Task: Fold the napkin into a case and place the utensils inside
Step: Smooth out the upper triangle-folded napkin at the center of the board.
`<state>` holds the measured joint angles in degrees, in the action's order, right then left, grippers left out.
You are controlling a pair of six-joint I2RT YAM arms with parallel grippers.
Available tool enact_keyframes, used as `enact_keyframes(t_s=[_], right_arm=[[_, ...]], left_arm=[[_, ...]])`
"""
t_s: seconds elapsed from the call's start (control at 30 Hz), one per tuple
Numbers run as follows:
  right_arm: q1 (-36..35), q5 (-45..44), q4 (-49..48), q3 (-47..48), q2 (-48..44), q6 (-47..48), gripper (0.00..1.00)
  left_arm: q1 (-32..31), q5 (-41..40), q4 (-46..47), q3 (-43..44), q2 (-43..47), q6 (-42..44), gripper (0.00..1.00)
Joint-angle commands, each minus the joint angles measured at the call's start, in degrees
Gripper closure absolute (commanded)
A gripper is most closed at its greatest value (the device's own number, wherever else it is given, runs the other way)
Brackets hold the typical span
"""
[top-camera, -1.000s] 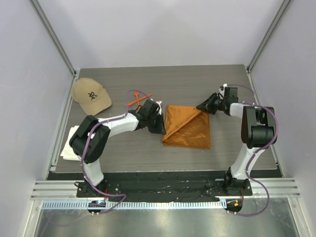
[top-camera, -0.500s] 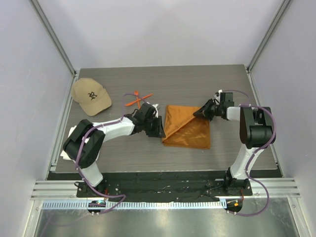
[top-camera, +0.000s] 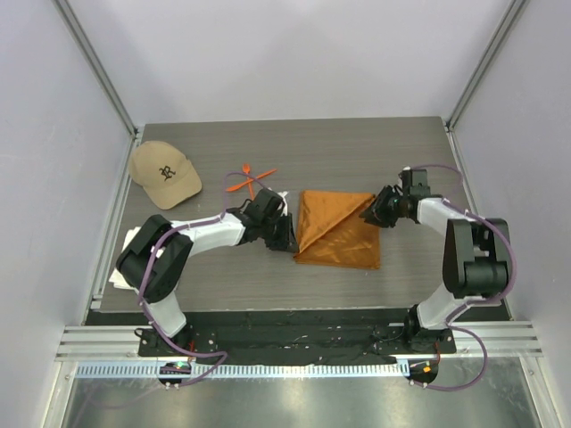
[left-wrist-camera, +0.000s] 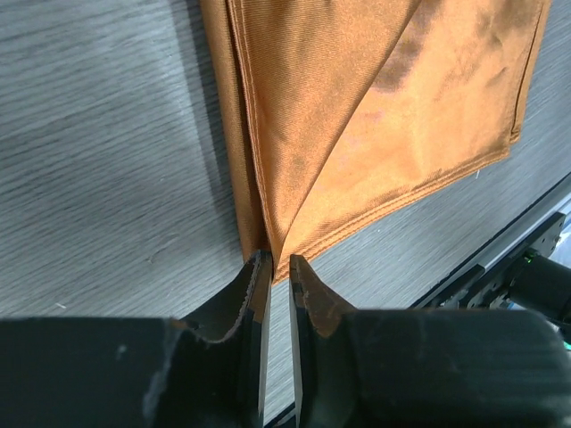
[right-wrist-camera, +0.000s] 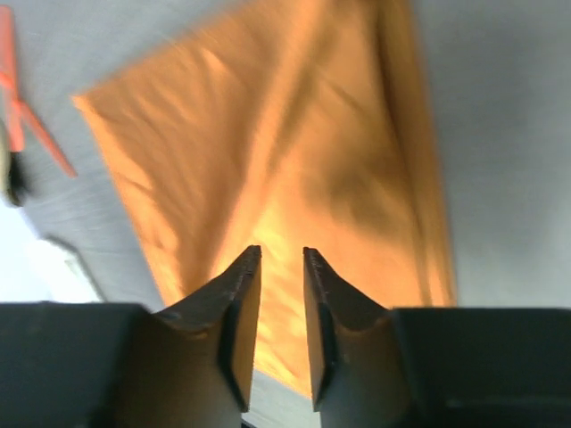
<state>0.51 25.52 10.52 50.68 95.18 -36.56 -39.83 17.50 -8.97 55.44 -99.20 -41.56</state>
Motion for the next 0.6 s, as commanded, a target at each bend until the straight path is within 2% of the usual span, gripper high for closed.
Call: enact_keyframes(t_s=[0.0,0.07,0.2,0.3,0.57], right_arm=[[0.0,-9.7,14.2,-4.3,-8.3,5.3,0.64],[-0.1,-11.1,18.2,-6.9,-11.2,5.3,0.64],[-0.3,-13.6,25.0,-10.6,-17.5,4.4,0.64],[-0.5,-15.1,26.0,-12.5,-20.7,4.5,0.68],[-3.4,-12.8,24.3,-12.3,-17.3,4.0,0.78]], left_arm=[[-0.4,1.2,1.4,-0.1,0.1,0.4,0.83],[-0.5,1.1,1.1,0.2,0.0,0.6,0.83],[-0.8,0.1,-0.1,0.3,0.5,1.0,0.76],[-0.8,-0.3,-1.0,0.4,0.6,1.2,0.75],[-0.9,-0.1,-1.0,0.8,-0.6,1.3,0.82]])
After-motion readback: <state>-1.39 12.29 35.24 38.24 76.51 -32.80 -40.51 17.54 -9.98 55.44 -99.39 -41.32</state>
